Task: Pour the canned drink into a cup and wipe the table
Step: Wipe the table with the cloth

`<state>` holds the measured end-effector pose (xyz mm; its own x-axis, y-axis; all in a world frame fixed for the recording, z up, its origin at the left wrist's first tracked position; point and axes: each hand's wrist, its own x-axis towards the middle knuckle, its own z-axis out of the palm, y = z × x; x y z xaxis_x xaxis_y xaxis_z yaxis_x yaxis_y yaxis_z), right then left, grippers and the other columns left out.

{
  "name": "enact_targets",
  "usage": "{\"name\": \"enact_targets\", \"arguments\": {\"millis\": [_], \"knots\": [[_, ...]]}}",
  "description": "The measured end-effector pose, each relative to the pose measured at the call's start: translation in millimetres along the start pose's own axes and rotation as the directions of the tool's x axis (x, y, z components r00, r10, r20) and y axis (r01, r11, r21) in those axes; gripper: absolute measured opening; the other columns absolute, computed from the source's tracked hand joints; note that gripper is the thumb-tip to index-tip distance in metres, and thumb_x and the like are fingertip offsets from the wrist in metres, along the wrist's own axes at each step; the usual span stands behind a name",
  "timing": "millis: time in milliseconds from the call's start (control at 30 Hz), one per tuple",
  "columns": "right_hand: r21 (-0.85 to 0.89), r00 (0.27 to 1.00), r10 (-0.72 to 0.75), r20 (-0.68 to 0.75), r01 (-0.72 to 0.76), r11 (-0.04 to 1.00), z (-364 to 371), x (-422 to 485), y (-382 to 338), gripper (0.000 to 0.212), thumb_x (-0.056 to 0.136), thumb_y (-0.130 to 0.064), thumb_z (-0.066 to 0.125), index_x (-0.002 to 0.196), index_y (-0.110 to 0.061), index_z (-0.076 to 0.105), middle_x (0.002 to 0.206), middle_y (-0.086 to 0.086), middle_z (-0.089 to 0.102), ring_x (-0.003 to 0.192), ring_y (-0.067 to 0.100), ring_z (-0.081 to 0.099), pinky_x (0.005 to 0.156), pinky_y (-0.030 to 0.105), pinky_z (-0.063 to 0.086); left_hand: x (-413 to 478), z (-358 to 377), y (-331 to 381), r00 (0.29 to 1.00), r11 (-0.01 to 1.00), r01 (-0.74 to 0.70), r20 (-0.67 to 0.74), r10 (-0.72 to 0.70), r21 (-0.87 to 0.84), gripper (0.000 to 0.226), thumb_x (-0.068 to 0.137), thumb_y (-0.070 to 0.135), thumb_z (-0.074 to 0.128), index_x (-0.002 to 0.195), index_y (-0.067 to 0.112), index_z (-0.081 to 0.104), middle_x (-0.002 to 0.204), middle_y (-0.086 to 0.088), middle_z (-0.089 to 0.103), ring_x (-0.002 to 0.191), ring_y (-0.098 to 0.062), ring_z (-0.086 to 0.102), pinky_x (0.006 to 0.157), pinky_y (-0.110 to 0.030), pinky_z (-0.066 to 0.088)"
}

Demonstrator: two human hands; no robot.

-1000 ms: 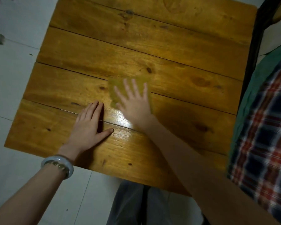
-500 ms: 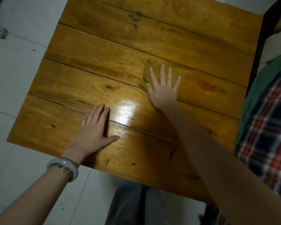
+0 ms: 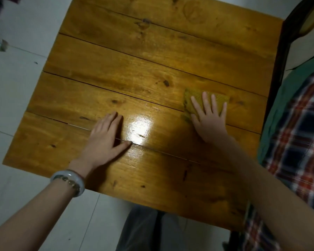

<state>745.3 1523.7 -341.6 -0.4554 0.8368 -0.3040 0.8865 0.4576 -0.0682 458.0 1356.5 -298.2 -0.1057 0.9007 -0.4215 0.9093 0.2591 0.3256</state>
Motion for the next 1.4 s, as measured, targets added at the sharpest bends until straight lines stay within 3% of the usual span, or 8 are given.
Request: {"name": "enact_targets", "arguments": {"millis": [100,333,533,700,933,1133,1333,1400], "knots": [[0.083,0.989,0.146,0.000,-0.146,0.986,-14.7,54.5,-47.4,0.059,0.097,-0.051,0.019,0.148,-0.033,-0.004,0.157,0.008,-0.010,0.144,0.033,-0.010,0.109,0.063,-0.008,1.5,6.7,7.6,1.000,1.000,0.005,-0.005,-0.005,0.006,0.099,0.072,0.078,0.019,0.151,0.018,0.005,0.159,-0.001,0.000,0.146,-0.019,-0.001,0.117,-0.038,0.000],[-0.019,0.891,-0.454,-0.011,0.453,0.891,18.9,-30.3,-95.4,0.058,0.089,-0.049,0.030,0.145,-0.031,0.028,0.153,0.007,0.027,0.142,0.032,0.022,0.109,0.064,0.007,2.8,4.7,0.3,1.000,1.000,0.029,-0.011,-0.029,-0.007,0.097,0.071,0.069,0.028,0.151,0.018,0.007,0.159,-0.003,0.003,0.146,-0.021,0.001,0.116,-0.040,0.001],[-0.057,0.991,-0.134,-0.012,0.133,0.989,7.2,-9.0,6.5,0.059,0.090,-0.054,0.021,0.146,-0.037,0.017,0.156,0.006,0.017,0.143,0.033,0.011,0.109,0.066,0.009,8.7,5.4,-3.9,0.999,0.999,0.024,-0.030,-0.023,0.035,0.096,0.071,0.068,0.024,0.150,0.016,0.011,0.159,-0.005,0.006,0.145,-0.020,0.001,0.117,-0.038,-0.002],[0.050,0.996,0.091,0.005,-0.091,0.995,-25.2,89.6,-30.1,0.059,0.094,-0.060,0.011,0.146,-0.039,-0.006,0.157,0.003,-0.014,0.144,0.029,-0.013,0.109,0.064,-0.009,10.8,10.2,-3.9,1.000,0.999,0.008,-0.017,-0.008,0.035,0.094,0.076,0.061,0.040,0.151,0.017,0.004,0.157,0.000,-0.005,0.142,-0.014,-0.010,0.118,-0.039,-0.001],[-0.078,0.940,-0.337,0.050,0.340,0.937,-19.1,73.9,-115.6,0.058,0.094,-0.057,0.008,0.146,-0.037,-0.009,0.155,0.005,-0.018,0.143,0.030,-0.013,0.108,0.064,-0.012,8.4,7.5,-11.0,1.000,1.000,-0.017,0.016,0.017,-0.012,0.091,0.081,0.055,0.046,0.151,0.021,-0.002,0.157,0.005,-0.010,0.142,-0.010,-0.014,0.115,-0.034,-0.004],[-0.188,0.689,-0.720,0.088,0.721,0.667,9.8,3.4,-30.5,0.058,0.088,-0.052,0.030,0.144,-0.036,0.025,0.153,0.005,0.028,0.140,0.029,0.026,0.108,0.064,0.013,8.8,10.5,-9.5,1.000,1.000,0.006,0.029,-0.006,0.017,0.093,0.078,0.061,0.039,0.150,0.023,-0.007,0.157,0.004,-0.015,0.142,-0.010,-0.018,0.115,-0.034,-0.007],[-0.152,0.957,-0.283,0.055,0.288,0.945,-8.9,30.8,32.6,0.060,0.087,-0.056,0.005,0.144,-0.041,-0.003,0.157,-0.001,-0.002,0.145,0.027,0.001,0.112,0.060,-0.002,7.2,11.7,-4.2,1.000,1.000,0.025,0.006,-0.025,0.006,0.094,0.073,0.067,0.028,0.149,0.024,-0.009,0.154,0.008,-0.019,0.142,-0.009,-0.019,0.115,-0.031,-0.011],[-0.084,0.996,-0.079,-0.047,0.075,0.994,-1.4,16.1,21.3,0.060,0.089,-0.055,0.011,0.146,-0.037,0.007,0.157,0.004,0.010,0.145,0.029,0.009,0.110,0.062,0.003,6.9,11.0,-4.4,1.000,1.000,0.023,0.008,-0.023,0.013,0.092,0.077,0.062,0.035,0.150,0.023,-0.007,0.155,0.007,-0.017,0.142,-0.009,-0.019,0.114,-0.031,-0.011]]}}
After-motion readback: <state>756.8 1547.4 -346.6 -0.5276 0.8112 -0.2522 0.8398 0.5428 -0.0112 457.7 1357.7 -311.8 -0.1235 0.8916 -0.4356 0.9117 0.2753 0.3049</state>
